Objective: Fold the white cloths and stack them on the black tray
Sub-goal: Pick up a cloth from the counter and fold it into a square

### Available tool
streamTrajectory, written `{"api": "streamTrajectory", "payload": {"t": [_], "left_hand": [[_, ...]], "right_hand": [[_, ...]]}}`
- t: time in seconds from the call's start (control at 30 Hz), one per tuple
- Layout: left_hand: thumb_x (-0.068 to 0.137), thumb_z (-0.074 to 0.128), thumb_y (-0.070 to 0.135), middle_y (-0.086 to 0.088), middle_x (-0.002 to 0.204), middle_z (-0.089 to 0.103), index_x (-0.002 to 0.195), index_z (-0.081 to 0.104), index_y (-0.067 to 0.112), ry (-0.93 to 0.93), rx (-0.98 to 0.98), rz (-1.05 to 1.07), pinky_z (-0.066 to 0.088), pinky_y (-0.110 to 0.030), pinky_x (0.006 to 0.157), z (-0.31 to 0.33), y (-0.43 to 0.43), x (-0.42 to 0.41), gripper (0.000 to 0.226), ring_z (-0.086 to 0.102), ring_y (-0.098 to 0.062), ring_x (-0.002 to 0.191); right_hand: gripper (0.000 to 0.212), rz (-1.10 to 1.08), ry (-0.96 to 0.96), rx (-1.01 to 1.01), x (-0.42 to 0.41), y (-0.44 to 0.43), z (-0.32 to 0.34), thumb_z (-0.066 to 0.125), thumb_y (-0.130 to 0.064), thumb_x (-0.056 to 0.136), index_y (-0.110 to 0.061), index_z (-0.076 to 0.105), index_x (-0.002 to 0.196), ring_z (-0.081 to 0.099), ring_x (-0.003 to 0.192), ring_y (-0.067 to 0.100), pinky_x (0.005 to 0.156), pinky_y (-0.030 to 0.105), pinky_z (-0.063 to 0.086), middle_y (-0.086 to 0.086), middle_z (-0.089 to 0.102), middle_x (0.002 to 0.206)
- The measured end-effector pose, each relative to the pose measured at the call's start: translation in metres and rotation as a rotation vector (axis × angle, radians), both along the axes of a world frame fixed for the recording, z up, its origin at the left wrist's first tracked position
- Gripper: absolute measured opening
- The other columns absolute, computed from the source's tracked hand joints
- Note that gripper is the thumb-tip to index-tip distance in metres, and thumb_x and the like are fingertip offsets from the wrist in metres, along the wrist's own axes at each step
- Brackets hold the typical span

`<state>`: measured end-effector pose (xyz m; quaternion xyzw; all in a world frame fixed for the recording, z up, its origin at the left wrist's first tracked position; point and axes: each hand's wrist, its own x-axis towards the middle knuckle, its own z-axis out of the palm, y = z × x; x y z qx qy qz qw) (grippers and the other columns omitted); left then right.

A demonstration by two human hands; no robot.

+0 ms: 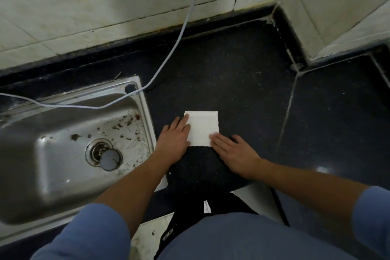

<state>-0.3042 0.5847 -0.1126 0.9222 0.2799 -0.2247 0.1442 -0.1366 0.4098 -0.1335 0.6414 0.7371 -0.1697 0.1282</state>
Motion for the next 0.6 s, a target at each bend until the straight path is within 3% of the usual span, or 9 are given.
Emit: {"api": "streamTrajectory", "payload": {"t": [0.13, 0.23, 0.3, 0.37, 0.47, 0.6], "left_hand": [[0.095, 0.050, 0.034, -0.002, 0.161, -0.004, 0.148, 0.023, 0.017, 0.005, -0.001, 0.001, 0.020, -0.046, 0.117, 0.000, -0.001, 0.000, 0.062, 0.005, -0.024, 0.147], [0.095, 0.050, 0.034, -0.003, 0.160, -0.004, 0.148, 0.024, 0.016, 0.002, 0.001, -0.021, 0.020, -0.046, 0.117, 0.001, 0.000, 0.000, 0.062, 0.005, -0.026, 0.147], [0.095, 0.051, 0.035, -0.004, 0.160, -0.002, 0.148, 0.025, 0.016, -0.008, -0.005, -0.026, 0.020, -0.045, 0.117, 0.003, 0.000, -0.002, 0.062, 0.006, -0.026, 0.146], [0.094, 0.051, 0.035, -0.005, 0.160, 0.004, 0.146, 0.030, 0.016, -0.055, -0.003, -0.004, 0.022, -0.043, 0.116, 0.005, -0.002, -0.008, 0.058, 0.010, -0.026, 0.145], [0.094, 0.051, 0.034, -0.006, 0.157, 0.017, 0.139, 0.041, 0.017, -0.156, 0.008, 0.084, 0.027, -0.040, 0.111, 0.007, -0.007, -0.026, 0.049, 0.022, -0.026, 0.141], [0.092, 0.055, 0.031, -0.008, 0.151, 0.032, 0.131, 0.051, 0.015, -0.220, 0.003, 0.175, 0.033, -0.039, 0.109, 0.011, -0.014, -0.056, 0.042, 0.033, -0.027, 0.134]], "right_hand": [[0.059, -0.025, -0.015, 0.010, 0.001, -0.030, -0.006, 0.053, -0.028, 0.084, -0.008, 0.045, 0.140, 0.038, 0.138, 0.023, 0.090, 0.046, 0.048, 0.009, 0.036, 0.152], [0.049, -0.038, -0.007, 0.079, -0.001, -0.022, 0.003, 0.040, -0.033, 0.089, -0.014, 0.058, 0.130, 0.047, 0.132, 0.021, 0.085, 0.040, 0.049, 0.004, 0.050, 0.143], [0.039, -0.099, 0.045, 0.158, 0.002, -0.003, 0.015, 0.043, -0.034, 0.089, -0.019, 0.067, 0.116, 0.057, 0.120, 0.020, 0.080, 0.036, 0.050, -0.002, 0.063, 0.128], [0.031, -0.239, 0.132, 0.211, 0.009, 0.023, 0.029, 0.053, -0.029, 0.090, -0.016, 0.066, 0.115, 0.059, 0.112, 0.024, 0.081, 0.037, 0.049, 0.002, 0.065, 0.120], [0.041, -0.430, 0.175, 0.135, 0.021, 0.072, 0.043, 0.053, -0.032, 0.094, -0.013, 0.054, 0.130, 0.047, 0.119, 0.026, 0.091, 0.038, 0.045, 0.007, 0.055, 0.129], [0.064, -0.474, 0.104, -0.092, 0.016, 0.121, 0.039, 0.063, -0.046, 0.086, -0.017, 0.040, 0.138, 0.046, 0.119, 0.027, 0.092, 0.041, 0.045, 0.009, 0.046, 0.132]]}}
